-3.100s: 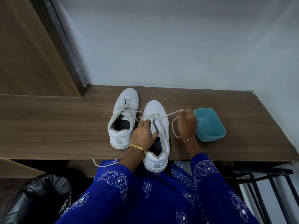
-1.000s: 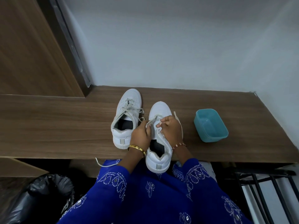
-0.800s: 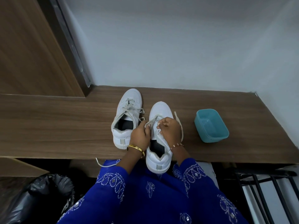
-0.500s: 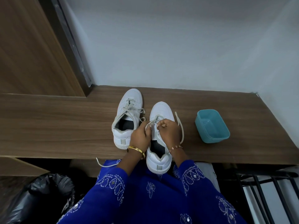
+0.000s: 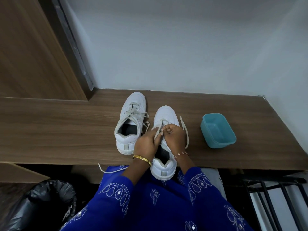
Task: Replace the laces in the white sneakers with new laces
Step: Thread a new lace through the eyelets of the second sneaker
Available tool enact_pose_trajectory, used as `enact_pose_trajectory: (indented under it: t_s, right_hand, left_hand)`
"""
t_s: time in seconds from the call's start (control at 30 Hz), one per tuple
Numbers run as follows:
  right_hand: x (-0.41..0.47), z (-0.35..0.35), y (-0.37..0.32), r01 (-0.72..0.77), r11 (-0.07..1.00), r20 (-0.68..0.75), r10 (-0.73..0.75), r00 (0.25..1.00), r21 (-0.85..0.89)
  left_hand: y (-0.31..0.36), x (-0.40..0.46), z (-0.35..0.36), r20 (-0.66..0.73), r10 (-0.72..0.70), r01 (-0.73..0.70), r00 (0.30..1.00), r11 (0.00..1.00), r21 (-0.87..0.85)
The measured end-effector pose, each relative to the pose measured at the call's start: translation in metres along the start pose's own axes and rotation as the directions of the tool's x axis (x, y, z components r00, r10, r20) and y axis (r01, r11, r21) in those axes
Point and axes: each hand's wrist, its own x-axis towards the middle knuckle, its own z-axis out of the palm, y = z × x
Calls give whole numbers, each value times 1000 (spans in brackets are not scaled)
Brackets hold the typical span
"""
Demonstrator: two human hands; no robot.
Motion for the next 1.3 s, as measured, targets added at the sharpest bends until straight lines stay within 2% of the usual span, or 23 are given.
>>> enact_pose_trajectory:
  t_s: [0.2, 0.23, 0.33, 0.43, 0.57, 0.63, 0.67, 0.7, 0.77, 0.83, 0.9, 0.97, 1.03, 1.07, 1.13, 1.17, 1.23, 1.27, 1.3]
  right_hand:
    - [5, 0, 0, 5, 998, 30, -7, 1000, 63]
    - [6, 0, 1, 4, 996, 31, -7, 999, 84]
    - [8, 1, 1, -2, 992, 29, -2, 1000, 126]
    - [8, 2, -2, 22, 996, 27, -25, 999, 92]
    - [8, 2, -3, 12, 999, 34, -14, 999, 41]
    - [5, 0, -3, 66, 996, -11, -67, 998, -54]
    - [3, -1, -2, 143, 975, -54, -153, 987, -168]
    - [1, -2, -1, 231, 918, -84, -271, 959, -324]
    - [-6, -3, -1, 305, 757, -82, -426, 901, -577]
    - [-12, -6, -3, 346, 676, 4, -452, 892, -651]
    - [-16, -9, -2, 330, 707, 50, -386, 921, -625]
    - [-19, -11, 0, 262, 729, 81, -274, 958, -633]
    - [-20, -13, -3, 235, 704, 125, -205, 971, -670]
    - [-20, -13, -6, 223, 699, 135, -179, 975, -680]
    - [-18, -13, -11, 202, 699, 150, -136, 979, -686]
    - [-16, -14, -12, 196, 704, 169, -109, 980, -683]
    - [-11, -15, -14, 178, 727, 192, -64, 979, -664]
    - [-8, -16, -15, 168, 738, 196, -50, 979, -653]
    - [-6, -18, -16, 159, 747, 201, -34, 979, -645]
  left_hand:
    - [6, 7, -7, 14, -14, 15, 1000, 998, -62]
    - [9, 9, -9, 19, -52, 54, 998, 992, -113]
    - [14, 23, -13, 38, -306, 304, 951, 909, -284]
    - [16, 34, -10, 121, -380, 395, 917, 907, -144]
    - [18, 38, -10, 59, -434, 438, 899, 890, -126]
    - [21, 39, -11, 28, -453, 453, 891, 884, -117]
    - [21, 39, -11, 14, -469, 467, 883, 875, -129]
    - [22, 40, -12, -1, -486, 480, 874, 865, -148]
    - [24, 39, -15, -28, -494, 482, 869, 858, -179]
    - [27, 39, -18, -63, -459, 442, 886, 878, -182]
    - [27, 43, -21, -125, -452, 419, 883, 880, -226]
    - [28, 51, -28, -134, -520, 409, 843, 784, -467]
    - [32, 61, -42, -53, -618, 390, 784, 557, -733]
    - [34, 65, -52, -16, -643, 361, 765, 450, -817]
    - [37, 73, -73, -62, -666, 249, 743, 362, -899]
    - [37, 77, -83, -141, -674, 182, 725, 385, -905]
    - [29, 80, -96, -339, -644, 74, 686, 525, -848]
    - [25, 79, -101, -417, -589, 53, 692, 617, -785]
    - [22, 78, -101, -450, -513, 65, 731, 709, -702]
